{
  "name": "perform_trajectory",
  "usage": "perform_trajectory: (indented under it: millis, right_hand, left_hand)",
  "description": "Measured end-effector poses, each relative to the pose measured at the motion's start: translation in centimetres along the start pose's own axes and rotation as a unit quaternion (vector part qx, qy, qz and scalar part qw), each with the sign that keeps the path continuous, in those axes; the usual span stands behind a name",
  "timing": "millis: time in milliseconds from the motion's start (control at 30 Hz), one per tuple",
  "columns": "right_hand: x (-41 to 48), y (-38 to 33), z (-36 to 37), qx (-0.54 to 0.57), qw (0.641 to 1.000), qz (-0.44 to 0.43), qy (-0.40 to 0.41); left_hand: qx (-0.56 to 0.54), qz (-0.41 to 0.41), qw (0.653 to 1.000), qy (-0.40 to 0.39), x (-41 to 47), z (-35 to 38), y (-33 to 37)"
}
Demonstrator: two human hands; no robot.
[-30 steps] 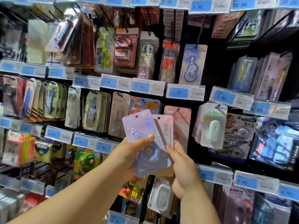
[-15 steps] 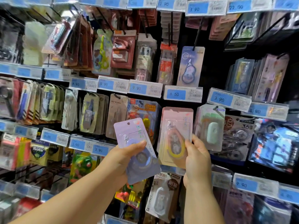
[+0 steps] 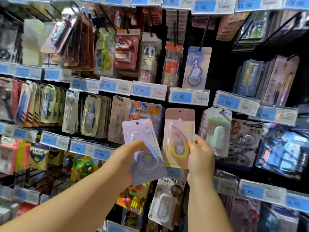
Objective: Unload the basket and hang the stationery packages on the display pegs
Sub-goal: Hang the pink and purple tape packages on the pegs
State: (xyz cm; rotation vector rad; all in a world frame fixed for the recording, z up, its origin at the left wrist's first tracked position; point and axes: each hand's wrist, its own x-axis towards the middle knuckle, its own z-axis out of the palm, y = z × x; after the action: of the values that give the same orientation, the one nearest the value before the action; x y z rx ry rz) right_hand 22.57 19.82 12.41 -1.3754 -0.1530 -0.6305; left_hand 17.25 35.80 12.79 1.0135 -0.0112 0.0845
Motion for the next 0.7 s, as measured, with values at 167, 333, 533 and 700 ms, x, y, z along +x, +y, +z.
perform_trajectory:
  millis: [167,333,533,700]
  right_hand:
    - [-0.5,-0.3,-0.4,-0.001,1.000,0.004,0.003]
    - [1.7,-0.6,0.5,-0.094,0.995,0.009,0.029]
    - [-0.3,-0.6,-0.1,-0.181,0.979,-0.083,0.037]
    - [-3.0,-0.1,-0.4,-0.106,0.984,-0.126,-0.068]
  left_hand:
    - [0.001,0.018,1.000,-0.016,-0.3,0.2,1.0]
    - [0.050,0.022,0.998,-0.013,-0.4,-0.1,1.0]
    - [0.080,0.046,0.996,-0.001,-0.2,0.5,0.7]
    - [0.098,0.080,0.992,-0.030,0.6,1.2,-0.2]
